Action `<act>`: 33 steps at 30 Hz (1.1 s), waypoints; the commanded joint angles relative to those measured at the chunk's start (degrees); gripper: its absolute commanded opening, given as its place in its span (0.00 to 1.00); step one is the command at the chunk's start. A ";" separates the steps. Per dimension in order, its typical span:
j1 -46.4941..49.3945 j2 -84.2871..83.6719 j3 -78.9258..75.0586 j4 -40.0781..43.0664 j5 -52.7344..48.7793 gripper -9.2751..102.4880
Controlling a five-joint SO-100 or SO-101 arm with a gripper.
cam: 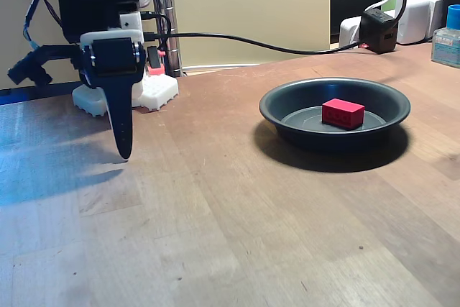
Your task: Grasp a lego block and put it in the bin.
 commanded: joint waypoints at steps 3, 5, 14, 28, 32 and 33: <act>-1.14 0.97 2.20 -1.05 1.14 0.08; -1.14 0.97 2.72 -1.14 1.85 0.08; -1.23 1.14 5.80 -1.23 1.85 0.08; -0.35 1.14 10.81 -6.50 2.02 0.08; -0.35 1.05 10.99 -6.50 2.02 0.08; -0.35 1.05 10.99 -6.50 2.02 0.09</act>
